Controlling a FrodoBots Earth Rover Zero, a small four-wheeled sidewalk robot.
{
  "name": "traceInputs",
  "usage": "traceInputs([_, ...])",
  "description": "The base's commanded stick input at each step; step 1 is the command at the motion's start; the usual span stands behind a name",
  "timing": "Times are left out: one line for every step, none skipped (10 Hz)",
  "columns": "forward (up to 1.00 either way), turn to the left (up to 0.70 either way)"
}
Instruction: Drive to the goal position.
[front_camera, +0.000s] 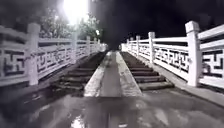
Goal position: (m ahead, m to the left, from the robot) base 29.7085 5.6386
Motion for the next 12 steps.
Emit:
traceInputs([0.70, 0.00])
traceInputs([0.70, 0.00])
traceInputs([0.70, 0.00])
traceInputs([0.70, 0.00])
traceInputs([0.70, 0.00])
traceInputs([0.70, 0.00])
traceInputs([0.70, 0.00])
traceInputs([0.70, 0.00])
traceInputs([0.70, 0.00])
traceInputs([0.70, 0.00])
traceInputs([0.70, 0.00])
traceInputs([0.70, 0.00])
